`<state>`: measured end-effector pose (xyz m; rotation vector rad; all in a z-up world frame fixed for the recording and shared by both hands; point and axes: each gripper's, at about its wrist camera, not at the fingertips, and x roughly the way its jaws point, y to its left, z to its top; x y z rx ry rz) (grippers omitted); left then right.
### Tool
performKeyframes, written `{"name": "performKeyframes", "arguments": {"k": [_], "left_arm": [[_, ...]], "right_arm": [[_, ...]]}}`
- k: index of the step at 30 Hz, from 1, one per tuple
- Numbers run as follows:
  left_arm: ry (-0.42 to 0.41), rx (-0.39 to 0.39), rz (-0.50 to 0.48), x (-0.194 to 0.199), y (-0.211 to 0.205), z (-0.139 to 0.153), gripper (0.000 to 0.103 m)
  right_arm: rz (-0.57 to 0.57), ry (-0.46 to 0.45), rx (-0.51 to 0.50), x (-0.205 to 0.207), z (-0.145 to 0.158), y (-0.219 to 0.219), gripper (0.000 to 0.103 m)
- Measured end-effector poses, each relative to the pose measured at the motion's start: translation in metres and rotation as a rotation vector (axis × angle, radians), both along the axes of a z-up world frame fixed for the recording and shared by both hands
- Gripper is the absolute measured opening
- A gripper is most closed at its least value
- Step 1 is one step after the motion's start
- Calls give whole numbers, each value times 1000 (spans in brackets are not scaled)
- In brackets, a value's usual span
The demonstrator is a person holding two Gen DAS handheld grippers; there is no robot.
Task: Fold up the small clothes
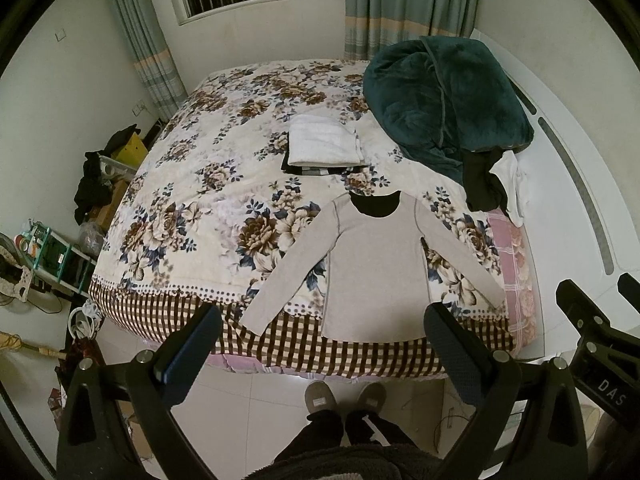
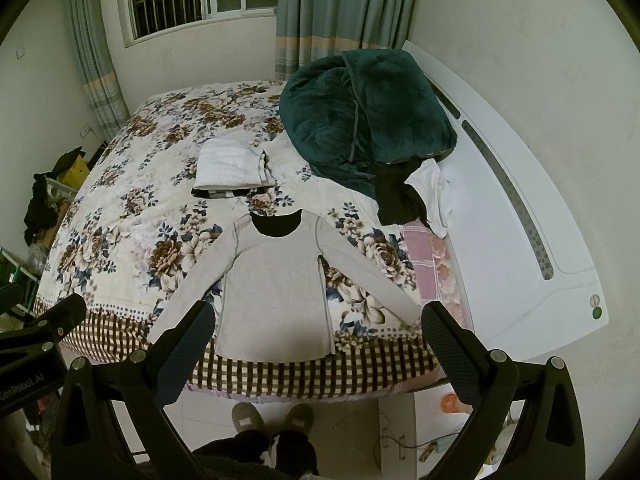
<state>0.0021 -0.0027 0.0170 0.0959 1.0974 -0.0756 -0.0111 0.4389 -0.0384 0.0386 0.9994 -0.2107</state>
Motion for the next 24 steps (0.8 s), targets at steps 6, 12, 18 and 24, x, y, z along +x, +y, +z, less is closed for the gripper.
{"name": "performKeyframes", "arguments": {"k": [6,12,18,24], "left_arm": [[-8,-3,0,1,1,6,103],[-10,-9,0,9,1,13,103],[-8,-15,-1,9,0,11,103],[-58,-39,-15,42,1,-20,103]], "right_arm": [[1,-3,-1,0,2,1,103],[3,0,-4,2,6,3,103],[-2,4,4,2,5,3,103],[-112,21,127,25,-17,-27,103]]}}
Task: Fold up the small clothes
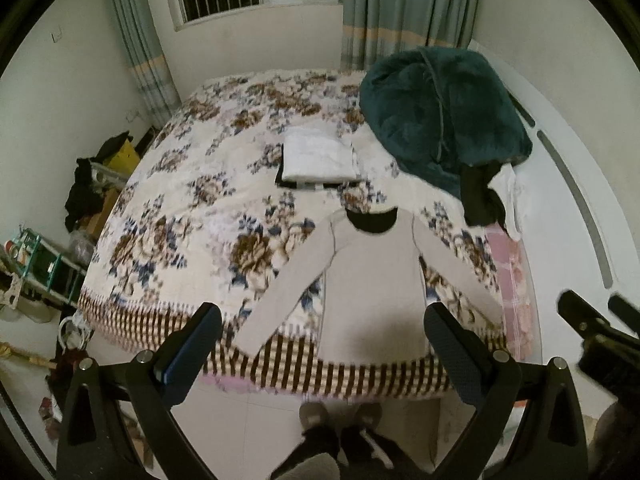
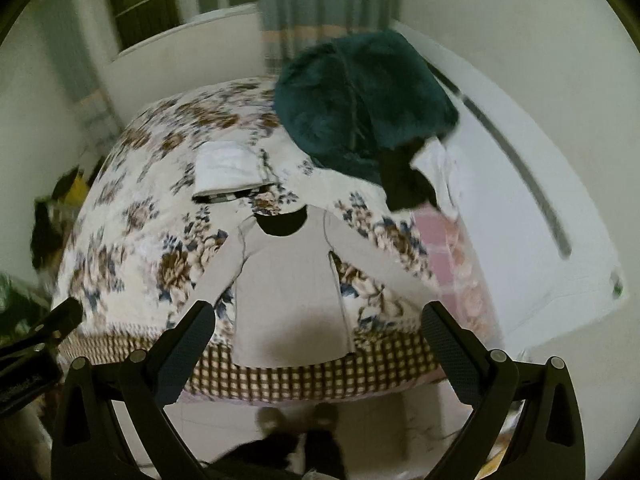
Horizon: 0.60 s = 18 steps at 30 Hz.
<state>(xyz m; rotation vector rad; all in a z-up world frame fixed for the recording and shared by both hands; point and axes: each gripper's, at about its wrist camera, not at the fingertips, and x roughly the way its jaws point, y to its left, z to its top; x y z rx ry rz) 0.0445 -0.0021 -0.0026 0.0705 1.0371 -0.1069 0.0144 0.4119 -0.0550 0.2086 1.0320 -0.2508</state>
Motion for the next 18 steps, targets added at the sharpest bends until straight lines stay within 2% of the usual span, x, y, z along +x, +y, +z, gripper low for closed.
{"name": "performKeyframes", "arguments": {"k": [4,7,8,10,13,15,17,18], "left_arm": [[-72,-21,-5,38,-5,-28,103],[-100,-1,10,62,-10,-59,103],[-79,-5,11,74,-16,-74,103],[-48,6,20,94,-26,-101,103],[7,67,52,122,-50,-158,103],[37,120,72,132,-62,-194,103],[103,163,92,148,-76,-239,103],[137,174,106,155,-80,-262,103]], "right_arm": [[-194,35,58,8,-49,-61,103],[-377,88,64,8,-102,-120,103],[-456,127,67,7,-132,-148,103],[-534,173,82,4,-171,-177,103],[-653,270,184,8,-263,-233,103],[-714,297,245,8,-314,-259,100],[-807,329,341,13,-382,-294,83],[-833,336,369,15,-401,-298,79]]}}
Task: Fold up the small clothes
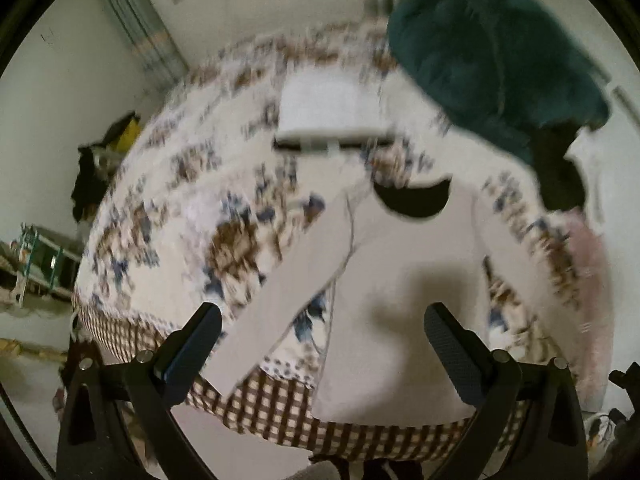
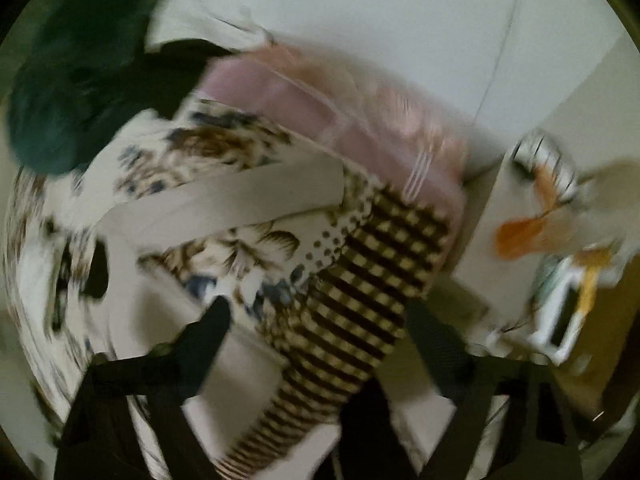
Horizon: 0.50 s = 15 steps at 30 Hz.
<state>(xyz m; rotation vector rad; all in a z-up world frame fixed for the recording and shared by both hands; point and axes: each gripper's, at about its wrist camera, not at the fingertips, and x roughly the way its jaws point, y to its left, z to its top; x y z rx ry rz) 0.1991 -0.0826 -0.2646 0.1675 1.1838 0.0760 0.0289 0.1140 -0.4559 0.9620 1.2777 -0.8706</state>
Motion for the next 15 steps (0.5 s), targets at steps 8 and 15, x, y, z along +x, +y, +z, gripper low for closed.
{"name": "performKeyframes", "arguments": {"k": [8,15], "left_arm": [[183,55,84,32,-16,-145,103],[230,64,134,57,-2,-221,103]], "right_arm": [[-371,-23,182,6,-190,-67,69],[-496,-92,84,27,-242,-78,37]]}}
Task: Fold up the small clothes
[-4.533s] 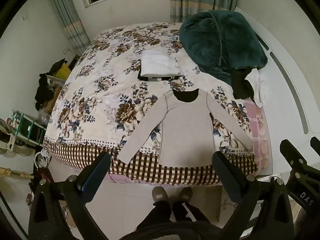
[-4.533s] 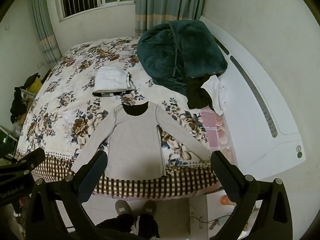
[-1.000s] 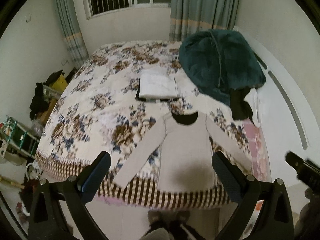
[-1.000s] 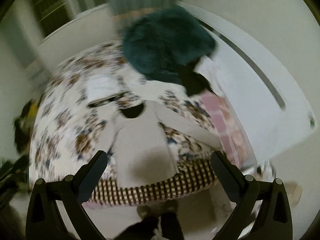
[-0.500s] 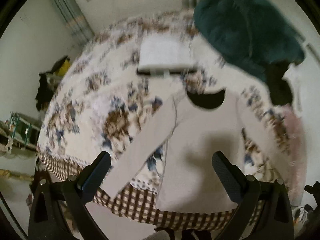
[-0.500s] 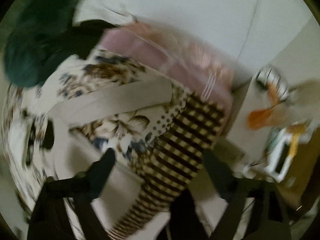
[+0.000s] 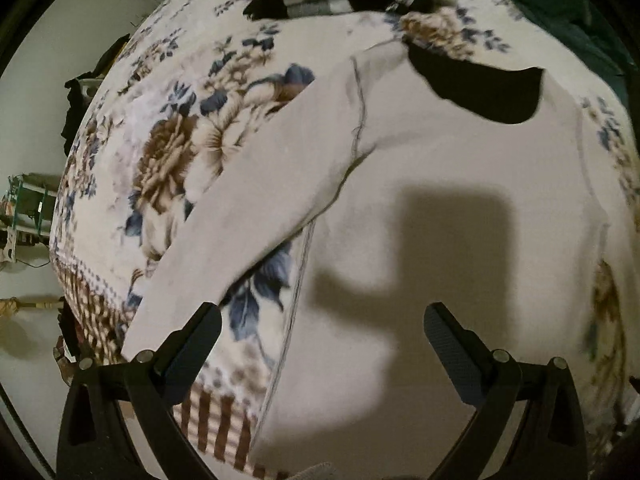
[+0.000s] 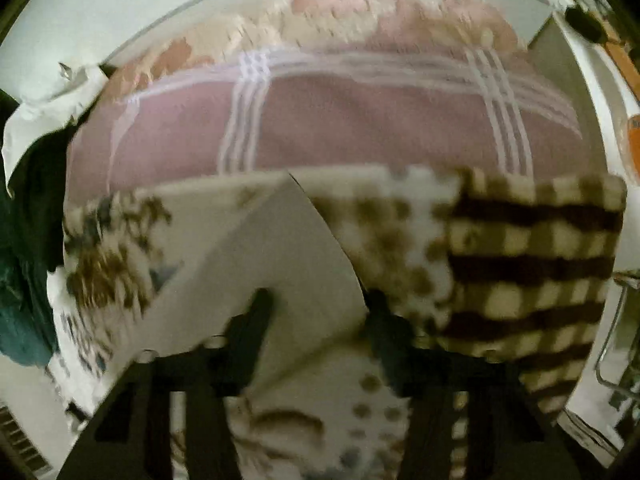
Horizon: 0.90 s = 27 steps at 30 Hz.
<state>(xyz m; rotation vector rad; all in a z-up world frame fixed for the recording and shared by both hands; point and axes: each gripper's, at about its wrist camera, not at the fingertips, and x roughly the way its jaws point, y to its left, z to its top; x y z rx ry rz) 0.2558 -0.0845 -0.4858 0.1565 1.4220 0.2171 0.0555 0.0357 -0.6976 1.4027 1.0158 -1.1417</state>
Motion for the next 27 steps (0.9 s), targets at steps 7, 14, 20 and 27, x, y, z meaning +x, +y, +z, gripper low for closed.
{"name": "performKeyframes", "arguments": {"k": [7,14,20,27], "left_arm": [[-27,21,33,18,37,-23,103],[-68,44,102,28,98,-20,103],[-91,57,173,29,154,-14,103],[-95,53,292,17,217,-12,103]], "right_arm": [[204,120,-279,70,41,30,6],[669,82,-543,193,120,125,6],[1160,-49,-631,306,154,281,6],[1903,-75,-591,301,107,509,5]]}}
